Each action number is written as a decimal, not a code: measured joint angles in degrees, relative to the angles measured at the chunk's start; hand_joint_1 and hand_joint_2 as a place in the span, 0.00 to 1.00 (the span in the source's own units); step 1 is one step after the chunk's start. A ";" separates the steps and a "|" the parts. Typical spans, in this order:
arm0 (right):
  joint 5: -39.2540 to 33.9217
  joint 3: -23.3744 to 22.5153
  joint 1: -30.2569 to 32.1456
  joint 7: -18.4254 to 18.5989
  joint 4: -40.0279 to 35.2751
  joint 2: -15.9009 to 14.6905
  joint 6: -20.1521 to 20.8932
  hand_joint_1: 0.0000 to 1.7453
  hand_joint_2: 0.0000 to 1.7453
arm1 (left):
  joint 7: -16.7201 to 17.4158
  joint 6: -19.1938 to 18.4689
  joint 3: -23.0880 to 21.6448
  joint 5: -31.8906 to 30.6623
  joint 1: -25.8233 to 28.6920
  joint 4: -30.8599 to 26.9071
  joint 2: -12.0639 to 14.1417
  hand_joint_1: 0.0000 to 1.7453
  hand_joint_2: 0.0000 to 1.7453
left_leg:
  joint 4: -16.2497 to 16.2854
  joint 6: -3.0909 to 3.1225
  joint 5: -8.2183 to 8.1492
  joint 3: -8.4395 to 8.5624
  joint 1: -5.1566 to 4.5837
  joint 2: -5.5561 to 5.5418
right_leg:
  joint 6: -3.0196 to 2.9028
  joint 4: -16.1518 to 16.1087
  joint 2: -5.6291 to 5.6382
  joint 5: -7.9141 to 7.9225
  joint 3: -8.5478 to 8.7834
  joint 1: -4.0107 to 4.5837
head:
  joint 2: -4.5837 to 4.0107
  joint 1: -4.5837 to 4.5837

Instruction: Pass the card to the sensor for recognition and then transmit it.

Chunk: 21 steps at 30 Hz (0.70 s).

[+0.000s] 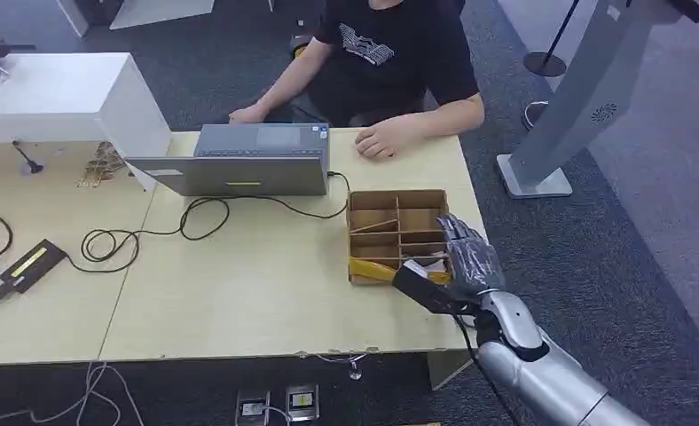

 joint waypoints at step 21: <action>-0.59 0.33 0.17 -0.98 3.13 1.51 -1.77 0.30 1.00 | 0.15 0.00 -0.02 -0.98 -0.28 -0.02 -0.02 0.00 0.00 | 0.00 0.00 0.00 0.01 0.00 0.01 | 0.00 0.00 0.00 0.00 -0.01 0.00 | 0.00 0.00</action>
